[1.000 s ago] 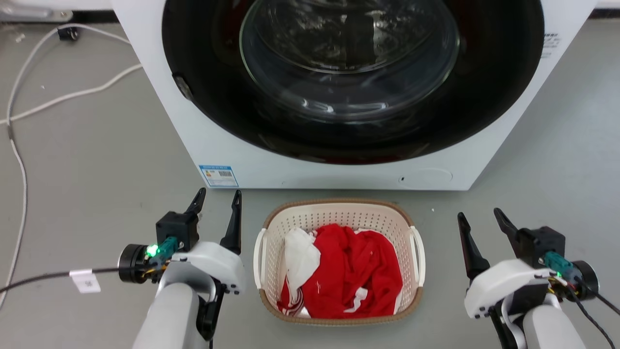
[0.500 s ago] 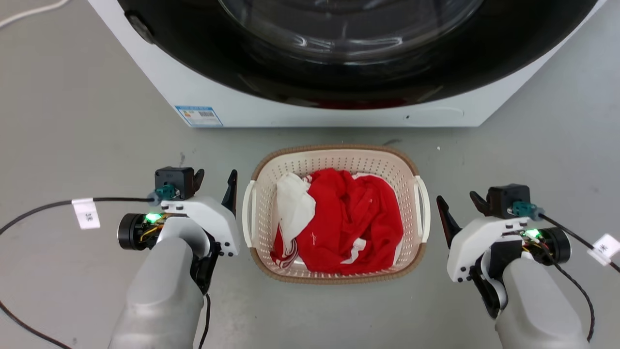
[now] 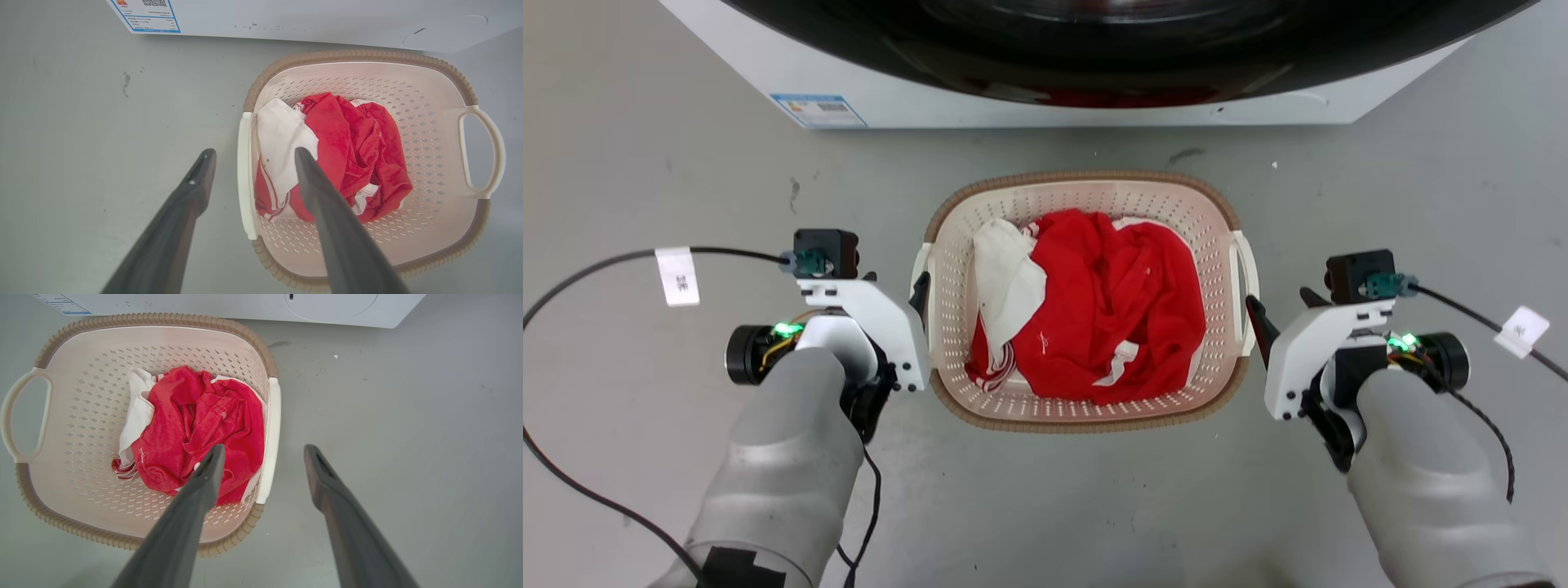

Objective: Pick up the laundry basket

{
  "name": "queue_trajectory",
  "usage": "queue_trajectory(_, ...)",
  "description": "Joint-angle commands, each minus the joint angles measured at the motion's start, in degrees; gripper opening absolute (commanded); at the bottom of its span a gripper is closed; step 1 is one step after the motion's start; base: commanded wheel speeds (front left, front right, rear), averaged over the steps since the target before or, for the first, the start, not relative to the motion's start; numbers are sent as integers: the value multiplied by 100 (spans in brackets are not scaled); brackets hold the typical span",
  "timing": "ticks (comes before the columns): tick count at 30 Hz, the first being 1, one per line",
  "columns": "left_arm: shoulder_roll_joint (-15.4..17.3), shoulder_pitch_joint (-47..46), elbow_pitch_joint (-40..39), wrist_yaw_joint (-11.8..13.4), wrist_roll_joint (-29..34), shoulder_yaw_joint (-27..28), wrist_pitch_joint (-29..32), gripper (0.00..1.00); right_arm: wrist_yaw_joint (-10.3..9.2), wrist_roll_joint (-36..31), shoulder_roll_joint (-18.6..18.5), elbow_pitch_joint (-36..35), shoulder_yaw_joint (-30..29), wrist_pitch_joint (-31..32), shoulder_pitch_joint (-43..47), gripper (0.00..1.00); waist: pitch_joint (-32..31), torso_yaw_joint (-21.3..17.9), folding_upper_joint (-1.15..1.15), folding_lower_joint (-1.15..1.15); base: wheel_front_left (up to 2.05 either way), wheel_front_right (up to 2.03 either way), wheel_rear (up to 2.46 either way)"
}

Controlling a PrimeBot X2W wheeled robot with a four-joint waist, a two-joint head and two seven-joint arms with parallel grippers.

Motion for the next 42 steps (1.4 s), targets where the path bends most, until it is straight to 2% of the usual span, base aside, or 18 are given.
queue_trajectory(1,41,-107,28,3,-56,-49,43,100,-1,51,9,67,19,-41,-150,100,142,3,0,-1,0,0,0)
queue_trajectory(16,227,-648,219,1,-828,-841,442,100,-2,306,9,1127,416,-192,-1146,100,805,-17,0,-1,0,0,0)
queue_trajectory(23,281,-824,233,1,-1150,-1127,528,100,-2,571,9,1278,659,-169,-1382,100,1064,-41,0,-1,0,0,0)
queue_trajectory(33,366,-998,372,1,-1434,-1507,620,100,-2,1161,9,1245,1308,-142,-1496,100,1298,-82,0,-1,0,0,0)
queue_trajectory(34,364,-1016,383,1,-1464,-1534,629,99,-2,1207,9,1251,1355,-135,-1510,92,1316,-84,0,-1,0,0,0)
queue_trajectory(35,364,-1037,385,1,-1499,-1558,639,45,-2,1255,9,1263,1400,-114,-1533,46,1334,-88,0,-1,0,0,0)
queue_trajectory(36,352,-1040,381,1,-1547,-1586,678,0,-2,1291,9,1270,1447,-110,-1551,12,1347,-92,0,-1,0,0,0)
queue_trajectory(37,359,-1045,376,1,-1574,-1618,687,0,-2,1336,9,1282,1483,-115,-1564,0,1359,-96,0,-1,0,0,0)
queue_trajectory(42,365,-1044,335,0,-1742,-1771,684,0,6,1480,23,1327,1658,-137,-1595,0,1384,-107,0,-1,0,0,0)
